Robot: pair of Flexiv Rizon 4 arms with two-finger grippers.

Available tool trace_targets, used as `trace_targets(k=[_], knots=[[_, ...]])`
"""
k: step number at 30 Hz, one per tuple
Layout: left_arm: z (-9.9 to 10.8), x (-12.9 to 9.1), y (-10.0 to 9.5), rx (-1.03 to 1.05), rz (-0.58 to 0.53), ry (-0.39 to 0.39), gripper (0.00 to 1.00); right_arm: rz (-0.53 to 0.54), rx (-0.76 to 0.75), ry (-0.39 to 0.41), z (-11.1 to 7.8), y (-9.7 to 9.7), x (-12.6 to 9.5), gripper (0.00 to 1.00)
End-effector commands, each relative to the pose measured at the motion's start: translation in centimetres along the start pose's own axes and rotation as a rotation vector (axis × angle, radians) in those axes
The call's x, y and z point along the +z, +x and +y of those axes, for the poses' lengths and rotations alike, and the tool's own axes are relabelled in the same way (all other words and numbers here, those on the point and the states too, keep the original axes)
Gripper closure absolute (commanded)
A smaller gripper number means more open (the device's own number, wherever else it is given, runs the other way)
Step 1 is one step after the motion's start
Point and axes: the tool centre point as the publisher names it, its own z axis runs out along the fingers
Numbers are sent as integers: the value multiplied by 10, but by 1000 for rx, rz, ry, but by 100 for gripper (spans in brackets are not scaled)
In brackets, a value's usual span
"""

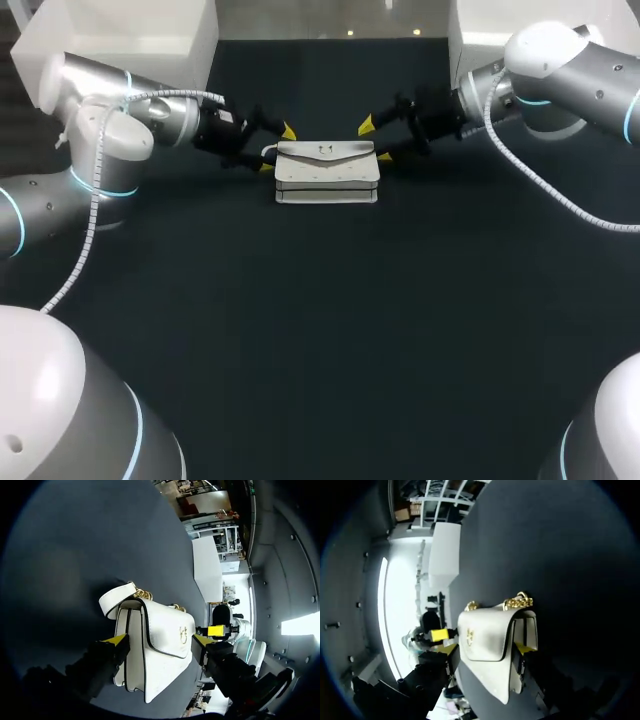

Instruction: Pick up the bag, open it, inspect its contents, close it, and place it on the opposite side

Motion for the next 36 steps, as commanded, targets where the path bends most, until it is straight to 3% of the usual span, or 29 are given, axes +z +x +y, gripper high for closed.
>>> trace_targets(k=[1, 5, 12, 15, 18, 19, 20, 23, 24, 25, 27, 28, 36], knots=[[-6, 8, -5, -7, 20, -8, 18, 18, -1, 72, 7, -3, 4, 42], [-6, 8, -4, -17, 34, -13, 30, 21, 2, 83, 7, -3, 6, 50], [-5, 6, -2, -13, 51, -27, 52, 22, 5, 97, 4, -5, 9, 50], [-9, 9, -5, -21, 42, -28, 69, 24, 9, 107, 2, -7, 11, 49], [-10, 11, -8, -26, 39, -34, 73, 29, 14, 115, 1, -10, 13, 47], [-11, 12, -9, -27, 37, -37, 78, 32, 16, 117, 0, -11, 13, 47], [-11, 12, -9, -28, 36, -38, 89, 33, 17, 118, 0, -11, 13, 50], [-12, 13, -10, -28, 34, -40, 100, 40, 20, 123, -1, -13, 14, 52], [-12, 14, -10, -28, 33, -41, 100, 44, 22, 124, -1, -14, 14, 55], [-13, 14, -11, -28, 32, -41, 100, 47, 23, 125, -1, -15, 14, 64], [-14, 15, -12, -28, 29, -41, 100, 54, 29, 126, -2, -17, 14, 92], [-14, 15, -13, -28, 28, -42, 100, 59, 30, 128, -2, -18, 14, 100], [-14, 20, -14, 0, 23, -57, 100, 86, 49, 148, -3, -26, 19, 100]])
